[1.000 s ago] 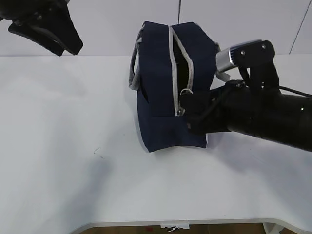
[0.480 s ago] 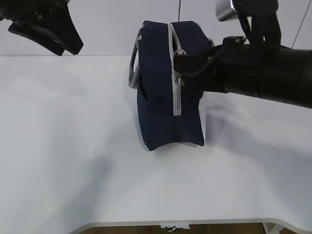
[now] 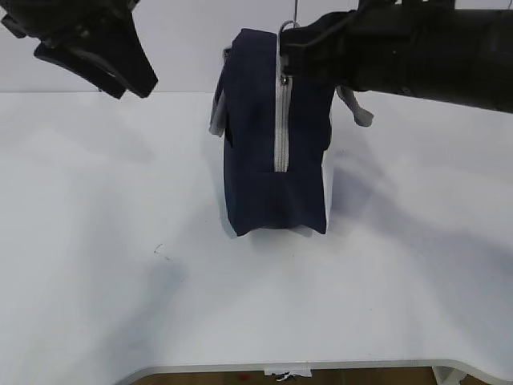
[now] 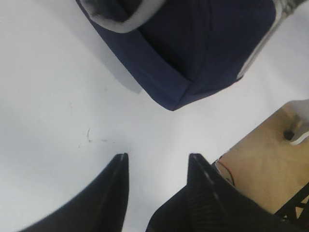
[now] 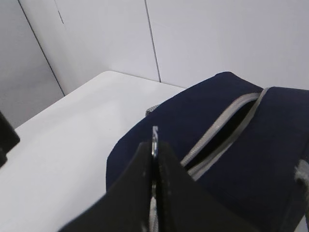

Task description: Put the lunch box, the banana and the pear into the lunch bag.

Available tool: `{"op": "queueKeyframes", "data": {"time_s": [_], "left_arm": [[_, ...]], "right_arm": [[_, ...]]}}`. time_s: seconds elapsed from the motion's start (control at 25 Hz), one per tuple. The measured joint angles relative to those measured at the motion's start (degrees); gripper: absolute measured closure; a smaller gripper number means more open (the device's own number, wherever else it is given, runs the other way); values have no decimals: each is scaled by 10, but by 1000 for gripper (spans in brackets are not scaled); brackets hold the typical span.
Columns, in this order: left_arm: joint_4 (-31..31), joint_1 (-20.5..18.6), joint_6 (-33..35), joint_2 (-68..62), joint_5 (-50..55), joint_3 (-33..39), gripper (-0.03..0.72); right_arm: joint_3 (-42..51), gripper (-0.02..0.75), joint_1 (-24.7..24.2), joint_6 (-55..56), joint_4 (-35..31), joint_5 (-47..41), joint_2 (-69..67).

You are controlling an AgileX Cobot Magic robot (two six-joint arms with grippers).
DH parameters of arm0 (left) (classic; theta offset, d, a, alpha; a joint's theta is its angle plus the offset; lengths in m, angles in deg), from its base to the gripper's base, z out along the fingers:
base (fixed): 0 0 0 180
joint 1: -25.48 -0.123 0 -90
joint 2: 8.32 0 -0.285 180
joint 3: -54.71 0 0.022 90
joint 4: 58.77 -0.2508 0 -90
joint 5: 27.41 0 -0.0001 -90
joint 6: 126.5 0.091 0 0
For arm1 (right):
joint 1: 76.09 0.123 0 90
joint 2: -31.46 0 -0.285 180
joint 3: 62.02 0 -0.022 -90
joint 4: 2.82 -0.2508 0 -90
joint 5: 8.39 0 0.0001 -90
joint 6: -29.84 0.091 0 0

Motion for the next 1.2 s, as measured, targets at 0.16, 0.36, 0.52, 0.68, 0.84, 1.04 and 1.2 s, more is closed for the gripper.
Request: {"op": "queueKeyframes", "data": {"time_s": [0.16,0.36,0.52,0.68,0.84,1.04,1.2], "left_arm": [[-28,38,0,0,0,21,381],[-35,63,0,0,-36,55,381],[-35,82,0,0,-126,84,381],[-33,96,0,0,-225,108,381],[-17,99,0,0,-295,129,381],[-7,99,0,-12,-336,132,381],[-3,99,1,-24,-342,132,381]], "right_arm": [[-24,737,0,25,0,-8,-11],[-39,737,0,36,0,-9,-25],[-41,737,0,47,0,-9,-31],[-42,737,0,50,0,-9,-33],[-42,737,0,51,0,-9,-33],[-42,737,0,51,0,-9,-33],[-42,737,0,51,0,-9,-33]]}}
